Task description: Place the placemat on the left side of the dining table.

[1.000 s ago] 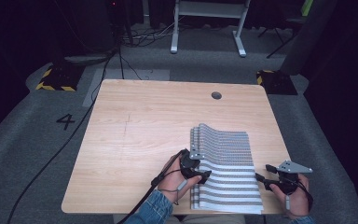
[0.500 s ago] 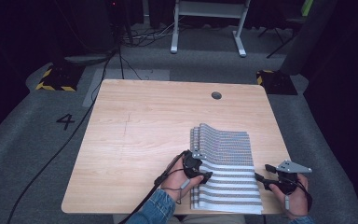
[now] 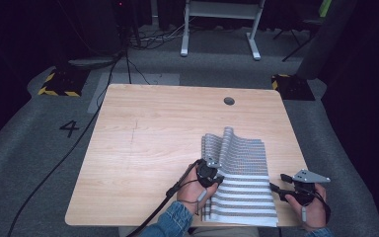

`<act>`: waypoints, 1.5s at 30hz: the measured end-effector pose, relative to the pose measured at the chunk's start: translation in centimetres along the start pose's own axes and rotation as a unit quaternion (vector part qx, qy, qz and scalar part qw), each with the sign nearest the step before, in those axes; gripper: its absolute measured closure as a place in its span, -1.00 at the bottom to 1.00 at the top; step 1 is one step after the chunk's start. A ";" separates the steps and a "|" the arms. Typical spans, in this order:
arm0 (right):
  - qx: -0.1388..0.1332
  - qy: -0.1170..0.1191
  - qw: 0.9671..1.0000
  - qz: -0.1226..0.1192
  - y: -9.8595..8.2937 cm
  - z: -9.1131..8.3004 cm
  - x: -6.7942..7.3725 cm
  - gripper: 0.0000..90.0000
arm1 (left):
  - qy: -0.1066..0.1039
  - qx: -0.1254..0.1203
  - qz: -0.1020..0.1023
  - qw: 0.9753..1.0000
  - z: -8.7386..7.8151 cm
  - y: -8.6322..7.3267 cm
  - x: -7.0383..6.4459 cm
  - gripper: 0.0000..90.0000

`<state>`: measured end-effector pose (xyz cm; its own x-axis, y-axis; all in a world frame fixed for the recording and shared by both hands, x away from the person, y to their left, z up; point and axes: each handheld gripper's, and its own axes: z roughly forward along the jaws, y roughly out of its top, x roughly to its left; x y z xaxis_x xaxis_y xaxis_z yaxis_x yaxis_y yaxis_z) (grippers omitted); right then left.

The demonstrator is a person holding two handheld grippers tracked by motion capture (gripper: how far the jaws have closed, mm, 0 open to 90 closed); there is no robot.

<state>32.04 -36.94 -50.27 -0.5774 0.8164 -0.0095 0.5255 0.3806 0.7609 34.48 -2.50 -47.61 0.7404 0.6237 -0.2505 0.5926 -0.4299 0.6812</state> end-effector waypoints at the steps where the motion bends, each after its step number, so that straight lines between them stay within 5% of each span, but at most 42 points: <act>1: 0.001 0.002 1.000 -0.001 0.0 0.0 -0.1 -0.20 | -0.002 -0.010 0.002 1.000 -0.3 0.1 -0.2 0.94; 7: 0.000 0.004 1.000 -0.003 0.0 0.1 -0.1 -0.20 | 0.014 -0.048 0.015 0.999 -2.9 0.6 -0.8 0.97; 12: 0.001 0.005 1.000 -0.002 0.1 0.1 -0.1 -0.21 | 0.044 -0.061 0.045 0.996 -5.3 0.9 -0.6 0.97; 20: 0.000 0.003 1.000 -0.003 0.2 0.3 -0.2 -0.22 | 0.055 -0.082 0.062 0.993 -8.8 0.4 0.1 0.97; 26: 0.000 0.003 1.000 -0.001 0.3 0.4 -0.1 -0.22 | 0.059 -0.084 0.075 0.992 -10.8 0.0 0.7 0.97; 36: 0.000 0.003 1.000 -0.001 0.3 0.3 -0.1 -0.22 | 0.062 -0.076 0.058 0.993 -14.1 -1.3 2.7 0.97; 41: 0.000 0.003 1.000 0.000 0.3 0.3 -0.1 -0.22 | 0.083 -0.071 0.071 0.991 -15.7 -1.8 4.0 0.97; 45: 0.000 0.003 1.000 0.000 0.3 0.3 -0.1 -0.22 | 0.070 -0.076 0.085 0.991 -16.6 -2.2 4.7 0.97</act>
<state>32.49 -36.78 -50.28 -0.5811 0.8138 -0.0062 0.5249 0.3806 0.7613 31.40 12.23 -38.82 0.7685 0.6390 -0.0329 0.3998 -0.4394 0.8044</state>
